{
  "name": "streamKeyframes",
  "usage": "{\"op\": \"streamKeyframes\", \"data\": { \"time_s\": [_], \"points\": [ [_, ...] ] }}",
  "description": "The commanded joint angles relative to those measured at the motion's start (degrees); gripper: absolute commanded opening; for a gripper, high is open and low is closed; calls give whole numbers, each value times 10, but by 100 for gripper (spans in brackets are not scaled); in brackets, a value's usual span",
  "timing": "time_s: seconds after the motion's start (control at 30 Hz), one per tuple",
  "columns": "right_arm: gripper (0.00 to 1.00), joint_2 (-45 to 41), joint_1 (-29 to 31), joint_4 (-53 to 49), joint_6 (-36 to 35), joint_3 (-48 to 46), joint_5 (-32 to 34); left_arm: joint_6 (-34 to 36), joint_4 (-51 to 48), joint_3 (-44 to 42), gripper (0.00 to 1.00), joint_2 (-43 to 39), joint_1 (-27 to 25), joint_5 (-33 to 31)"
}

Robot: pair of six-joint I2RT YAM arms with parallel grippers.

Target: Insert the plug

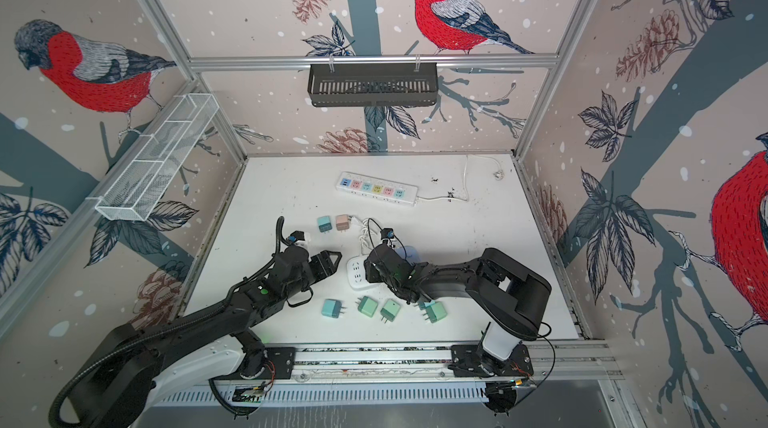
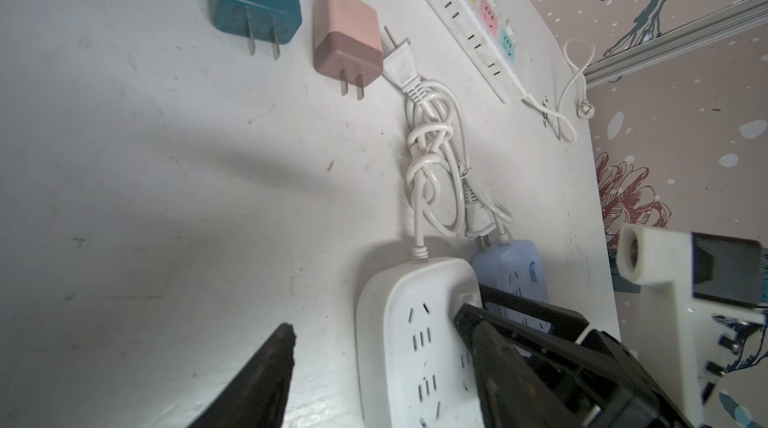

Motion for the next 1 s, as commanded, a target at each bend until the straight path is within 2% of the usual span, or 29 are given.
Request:
{"op": "streamKeyframes", "data": {
  "time_s": [0.0, 0.27, 0.4, 0.5, 0.63, 0.9, 0.97],
  "points": [
    [52, -3, 23, 9, 26, -10, 33, -21, 53, -20, 70, 3, -3, 5],
    [51, -12, 60, 41, 74, -48, 72, -8, 73, -22, 69, 22, -10, 13],
    [53, -33, 61, 41, 73, -56, 85, 7, 66, -8, 69, 40, -12, 12],
    [59, -62, 58, 28, 60, -51, 98, 16, 69, 0, 69, 53, -11, 15],
    [68, -84, 33, 23, 43, -46, 97, 26, 71, 12, 69, 68, -12, 9],
    [65, -9, -47, -41, -16, 63, 63, 56, 91, 37, 69, 111, -11, 20],
    [67, 15, -72, -53, -32, 94, 63, 60, 98, 39, 69, 120, -11, 21]
  ]
}}
